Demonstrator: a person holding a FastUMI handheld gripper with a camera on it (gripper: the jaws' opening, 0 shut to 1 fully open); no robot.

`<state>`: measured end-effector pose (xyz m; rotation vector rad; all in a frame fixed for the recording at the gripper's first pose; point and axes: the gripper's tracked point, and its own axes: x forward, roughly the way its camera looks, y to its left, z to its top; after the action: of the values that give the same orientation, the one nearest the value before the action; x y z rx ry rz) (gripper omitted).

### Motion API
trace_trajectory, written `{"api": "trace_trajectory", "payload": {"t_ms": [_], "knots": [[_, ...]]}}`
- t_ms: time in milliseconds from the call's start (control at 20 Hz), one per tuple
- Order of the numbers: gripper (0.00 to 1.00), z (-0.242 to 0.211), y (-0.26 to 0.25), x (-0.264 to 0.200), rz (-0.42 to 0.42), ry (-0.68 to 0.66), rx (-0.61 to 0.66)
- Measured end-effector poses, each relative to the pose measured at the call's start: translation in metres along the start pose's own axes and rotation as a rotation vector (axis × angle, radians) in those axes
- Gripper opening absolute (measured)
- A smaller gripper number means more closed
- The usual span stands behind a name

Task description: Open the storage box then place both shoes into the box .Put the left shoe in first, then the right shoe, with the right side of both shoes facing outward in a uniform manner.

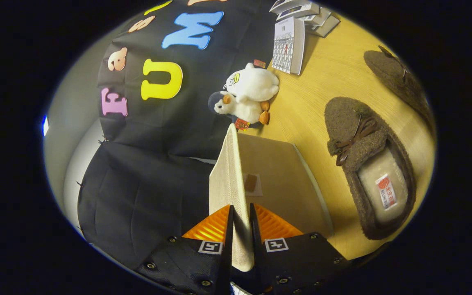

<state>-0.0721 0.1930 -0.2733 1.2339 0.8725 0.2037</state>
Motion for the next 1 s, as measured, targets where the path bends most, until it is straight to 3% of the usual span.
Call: {"api": "trace_trajectory", "payload": {"t_ms": [100, 400, 750, 1000], "knots": [[0.00, 0.005, 0.007, -0.006, 0.008, 0.004, -0.031], [0.00, 0.006, 0.067, -0.005, 0.046, 0.029, -0.096], [0.00, -0.002, 0.130, 0.008, 0.007, 0.035, -0.266], [0.00, -0.024, 0.178, 0.026, 0.025, 0.037, -0.308]]}}
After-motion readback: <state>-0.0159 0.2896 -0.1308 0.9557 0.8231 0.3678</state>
